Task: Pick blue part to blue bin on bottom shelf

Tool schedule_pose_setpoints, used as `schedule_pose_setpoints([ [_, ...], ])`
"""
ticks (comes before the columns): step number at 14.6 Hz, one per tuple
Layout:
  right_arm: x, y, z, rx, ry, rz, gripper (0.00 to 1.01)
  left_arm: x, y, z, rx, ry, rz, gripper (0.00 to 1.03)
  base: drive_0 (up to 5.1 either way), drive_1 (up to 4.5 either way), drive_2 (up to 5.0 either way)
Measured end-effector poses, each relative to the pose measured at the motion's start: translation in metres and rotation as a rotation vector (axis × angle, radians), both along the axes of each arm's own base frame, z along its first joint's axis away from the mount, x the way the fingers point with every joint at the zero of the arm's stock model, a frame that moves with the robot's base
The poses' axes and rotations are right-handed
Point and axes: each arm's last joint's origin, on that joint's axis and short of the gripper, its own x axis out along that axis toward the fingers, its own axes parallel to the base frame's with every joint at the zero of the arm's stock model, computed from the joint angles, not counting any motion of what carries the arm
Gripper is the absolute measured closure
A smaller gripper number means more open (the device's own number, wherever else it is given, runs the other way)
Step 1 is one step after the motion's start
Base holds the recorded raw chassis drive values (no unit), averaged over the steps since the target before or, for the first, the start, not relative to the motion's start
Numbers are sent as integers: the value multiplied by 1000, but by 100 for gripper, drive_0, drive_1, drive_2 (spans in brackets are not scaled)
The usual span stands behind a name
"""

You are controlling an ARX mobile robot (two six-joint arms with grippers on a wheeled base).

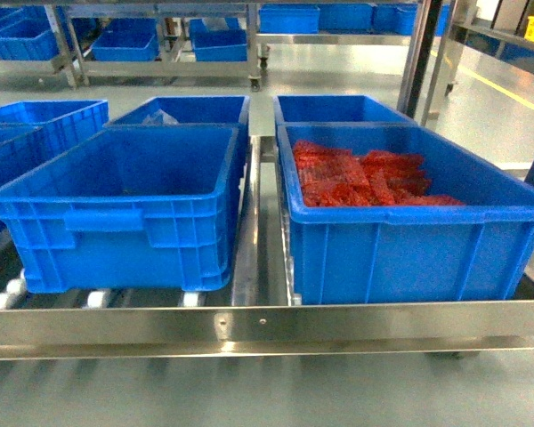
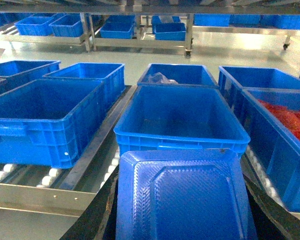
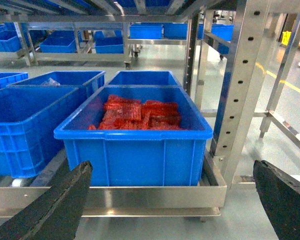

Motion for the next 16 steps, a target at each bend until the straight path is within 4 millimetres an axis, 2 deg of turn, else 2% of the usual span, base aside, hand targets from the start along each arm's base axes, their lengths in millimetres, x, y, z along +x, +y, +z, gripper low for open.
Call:
schedule_pose_setpoints([
  [16, 0, 0, 0, 0, 0, 0, 3, 0, 0, -1, 1, 3, 0, 59, 0, 0, 0],
])
